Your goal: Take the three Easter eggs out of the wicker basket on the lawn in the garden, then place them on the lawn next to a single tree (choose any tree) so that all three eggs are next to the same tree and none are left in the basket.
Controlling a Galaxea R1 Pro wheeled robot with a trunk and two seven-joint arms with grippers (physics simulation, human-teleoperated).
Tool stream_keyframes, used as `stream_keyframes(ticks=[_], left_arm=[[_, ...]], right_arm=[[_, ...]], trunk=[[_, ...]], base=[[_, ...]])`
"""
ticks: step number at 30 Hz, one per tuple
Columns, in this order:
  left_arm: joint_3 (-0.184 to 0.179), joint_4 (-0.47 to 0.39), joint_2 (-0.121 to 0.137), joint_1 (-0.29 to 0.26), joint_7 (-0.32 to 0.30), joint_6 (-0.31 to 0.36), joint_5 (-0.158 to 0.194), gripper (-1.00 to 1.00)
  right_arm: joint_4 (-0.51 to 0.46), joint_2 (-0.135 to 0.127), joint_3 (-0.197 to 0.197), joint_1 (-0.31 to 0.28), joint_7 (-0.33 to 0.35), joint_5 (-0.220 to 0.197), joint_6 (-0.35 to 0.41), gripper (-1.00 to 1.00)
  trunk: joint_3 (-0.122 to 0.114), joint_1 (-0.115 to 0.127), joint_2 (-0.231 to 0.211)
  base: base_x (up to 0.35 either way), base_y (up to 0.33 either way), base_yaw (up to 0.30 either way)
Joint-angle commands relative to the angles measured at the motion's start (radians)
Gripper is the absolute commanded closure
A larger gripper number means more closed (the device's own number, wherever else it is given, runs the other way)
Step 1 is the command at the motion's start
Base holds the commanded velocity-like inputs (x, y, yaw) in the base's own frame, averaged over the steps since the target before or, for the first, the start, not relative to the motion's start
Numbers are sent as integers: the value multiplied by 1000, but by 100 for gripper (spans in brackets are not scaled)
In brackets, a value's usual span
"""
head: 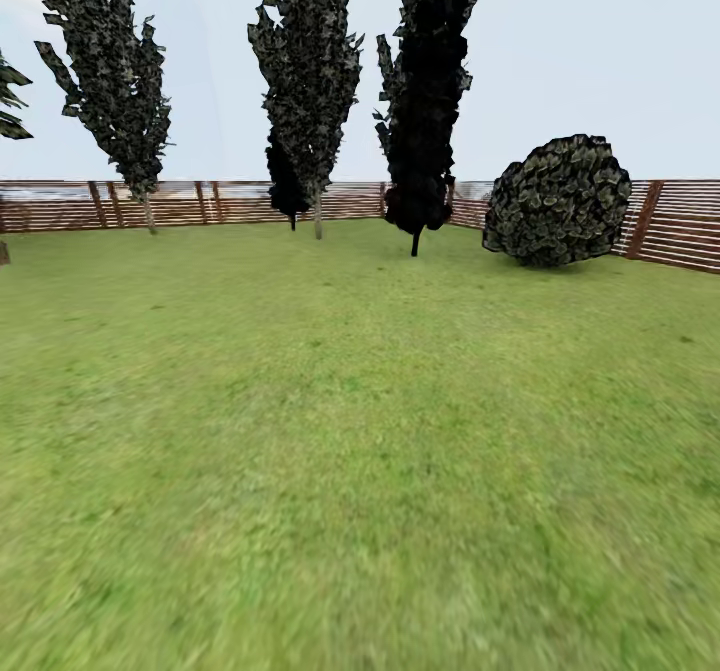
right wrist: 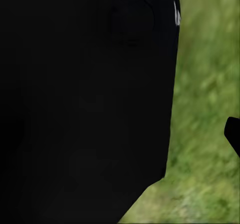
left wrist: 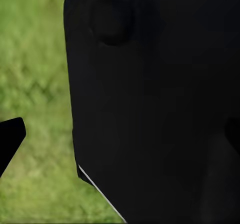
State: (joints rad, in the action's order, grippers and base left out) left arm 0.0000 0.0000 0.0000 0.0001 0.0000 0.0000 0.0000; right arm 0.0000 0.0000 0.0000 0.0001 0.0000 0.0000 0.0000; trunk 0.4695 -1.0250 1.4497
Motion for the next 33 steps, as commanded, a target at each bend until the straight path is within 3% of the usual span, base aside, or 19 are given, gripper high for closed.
stream_keyframes(ticks=[1, 18, 22, 29, 30, 33], left_arm=[[0, -6, 6, -6, -2, 6, 1, -100], [0, -10, 8, -6, 0, 7, 1, -100], [1, -14, 16, -6, 6, -15, 0, -100], [3, -15, 19, -6, 9, -54, 0, -100], [3, -15, 19, -6, 9, -122, 0, -100], [3, -15, 19, -6, 9, -124, 2, -100]], right_arm=[[-6, -6, -2, 0, 6, -1, -6, -100], [-10, -11, 7, 0, 8, 0, -3, -100], [-13, 8, 10, 0, 0, 1, -9, -100], [-22, 17, 12, -1, -9, 4, -12, -100], [-23, 18, 14, 0, -10, 7, -12, -100], [-24, 19, 16, 0, -10, 11, -12, -100]], trunk=[[0, 0, 0], [0, 0, 0], [1, 0, 0], [4, 0, 0], [5, 0, 0], [6, 0, 0]], base=[[0, 0, 0], [0, 0, 1], [0, 0, 134], [0, 0, 243], [0, 0, 273], [0, 0, 276]])
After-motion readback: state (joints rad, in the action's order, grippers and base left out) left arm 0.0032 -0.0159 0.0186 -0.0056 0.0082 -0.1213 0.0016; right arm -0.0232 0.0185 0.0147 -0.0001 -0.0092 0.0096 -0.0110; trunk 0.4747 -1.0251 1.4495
